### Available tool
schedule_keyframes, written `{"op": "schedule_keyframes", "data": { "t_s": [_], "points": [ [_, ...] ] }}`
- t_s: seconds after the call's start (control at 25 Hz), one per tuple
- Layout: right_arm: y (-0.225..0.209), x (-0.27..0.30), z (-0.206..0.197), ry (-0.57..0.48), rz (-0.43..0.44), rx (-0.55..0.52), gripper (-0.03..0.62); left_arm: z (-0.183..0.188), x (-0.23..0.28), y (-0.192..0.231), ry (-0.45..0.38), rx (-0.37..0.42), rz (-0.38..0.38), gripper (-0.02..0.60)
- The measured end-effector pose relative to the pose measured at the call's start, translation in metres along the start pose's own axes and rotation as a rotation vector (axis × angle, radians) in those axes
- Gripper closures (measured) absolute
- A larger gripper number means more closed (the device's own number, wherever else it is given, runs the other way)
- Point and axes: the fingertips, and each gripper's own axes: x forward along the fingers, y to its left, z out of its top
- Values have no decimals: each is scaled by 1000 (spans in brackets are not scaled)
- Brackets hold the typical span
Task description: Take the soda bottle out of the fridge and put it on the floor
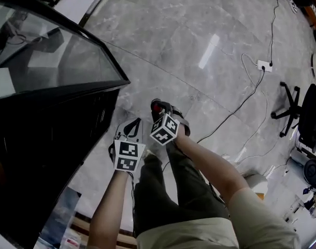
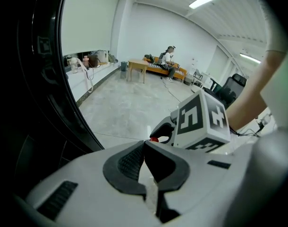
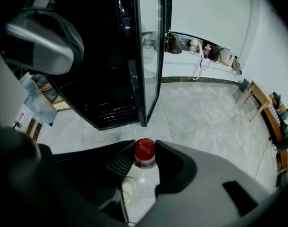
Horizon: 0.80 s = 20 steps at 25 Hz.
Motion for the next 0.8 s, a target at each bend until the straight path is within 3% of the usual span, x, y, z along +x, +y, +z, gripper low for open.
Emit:
{"op": "schedule_keyframes", "data": {
  "t_s": [0.28,0.8],
  "points": [
    [-1,61,-41,33,-15,34,482,-46,60,9,48,-18,-16,575],
    [11,152,-80,40,-1,70,482,-92,153,28,85,-6,-51,575]
  ]
}}
